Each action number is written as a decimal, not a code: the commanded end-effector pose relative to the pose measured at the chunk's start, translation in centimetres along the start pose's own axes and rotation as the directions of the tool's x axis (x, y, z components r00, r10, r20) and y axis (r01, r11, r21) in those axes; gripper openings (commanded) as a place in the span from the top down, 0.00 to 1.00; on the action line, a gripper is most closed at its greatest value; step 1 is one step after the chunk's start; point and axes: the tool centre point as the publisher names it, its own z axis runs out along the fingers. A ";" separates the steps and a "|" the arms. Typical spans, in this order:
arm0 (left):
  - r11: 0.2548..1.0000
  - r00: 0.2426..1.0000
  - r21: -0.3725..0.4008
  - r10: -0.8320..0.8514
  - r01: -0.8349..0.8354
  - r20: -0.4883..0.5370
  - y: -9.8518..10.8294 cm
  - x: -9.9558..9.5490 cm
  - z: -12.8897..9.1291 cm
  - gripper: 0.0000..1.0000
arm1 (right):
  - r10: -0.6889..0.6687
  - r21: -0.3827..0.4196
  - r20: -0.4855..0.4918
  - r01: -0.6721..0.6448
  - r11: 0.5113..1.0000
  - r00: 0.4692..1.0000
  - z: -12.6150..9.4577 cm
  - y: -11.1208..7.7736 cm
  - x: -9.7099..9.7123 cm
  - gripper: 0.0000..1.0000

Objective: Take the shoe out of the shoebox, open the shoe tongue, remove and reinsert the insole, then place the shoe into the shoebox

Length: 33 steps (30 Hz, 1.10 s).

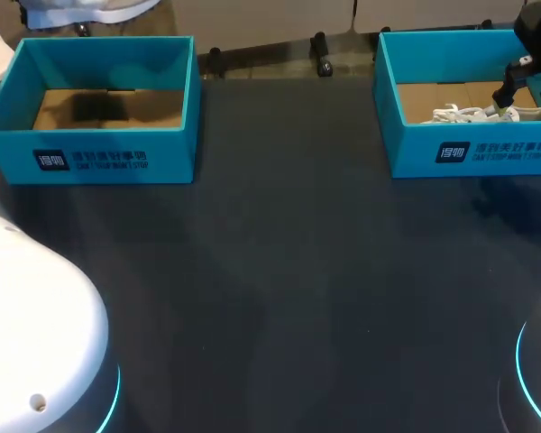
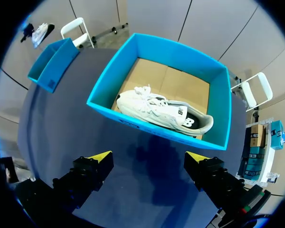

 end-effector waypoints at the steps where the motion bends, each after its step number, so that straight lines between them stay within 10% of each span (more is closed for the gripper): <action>1: 0.998 1.000 -0.061 0.001 -0.001 -0.002 -1.5 -0.1 -0.1 1.00 | 0.001 0.000 0.002 -0.001 1.000 1.000 0.0 0.0 0.0 0.00; 14: 0.998 1.000 -0.061 0.001 -0.001 -0.002 -1.5 -0.1 -0.1 1.00 | 0.001 0.000 0.002 -0.001 1.000 1.000 0.0 0.0 0.0 0.00; 33: 0.997 0.999 -0.067 0.040 -0.038 0.033 -11.4 -3.3 -3.2 1.00 | 0.001 0.000 0.002 -0.001 1.000 1.000 0.0 0.0 0.0 0.00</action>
